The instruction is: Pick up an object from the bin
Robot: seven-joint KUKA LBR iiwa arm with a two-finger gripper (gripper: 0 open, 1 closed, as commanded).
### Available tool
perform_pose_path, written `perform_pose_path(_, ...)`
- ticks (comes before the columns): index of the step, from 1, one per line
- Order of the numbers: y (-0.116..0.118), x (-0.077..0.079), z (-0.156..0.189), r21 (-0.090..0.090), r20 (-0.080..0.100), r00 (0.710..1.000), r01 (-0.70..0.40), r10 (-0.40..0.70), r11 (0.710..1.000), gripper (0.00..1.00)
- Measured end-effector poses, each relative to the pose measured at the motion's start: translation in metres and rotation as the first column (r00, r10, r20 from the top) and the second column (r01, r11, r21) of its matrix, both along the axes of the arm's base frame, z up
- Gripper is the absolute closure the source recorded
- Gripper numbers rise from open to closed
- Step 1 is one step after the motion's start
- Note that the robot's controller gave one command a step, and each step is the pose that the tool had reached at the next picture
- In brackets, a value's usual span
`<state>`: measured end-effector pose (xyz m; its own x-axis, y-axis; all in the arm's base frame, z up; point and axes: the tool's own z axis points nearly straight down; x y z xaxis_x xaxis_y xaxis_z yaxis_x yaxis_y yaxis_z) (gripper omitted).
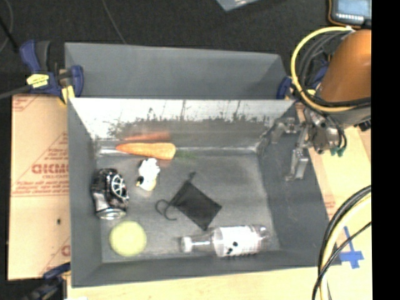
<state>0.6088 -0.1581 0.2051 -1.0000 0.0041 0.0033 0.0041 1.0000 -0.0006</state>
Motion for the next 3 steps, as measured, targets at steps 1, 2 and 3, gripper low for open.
perform_pose_path(1,0.001,0.001,0.005,-0.002,0.008,1.000,-0.003,0.003,1.000,0.00)
perform_pose_path(2,0.032,-0.001,-0.045,-0.004,0.012,0.999,-0.050,0.050,0.999,0.00)
perform_pose_path(3,0.090,0.001,-0.068,-0.001,0.005,0.998,-0.064,0.064,0.998,0.00)
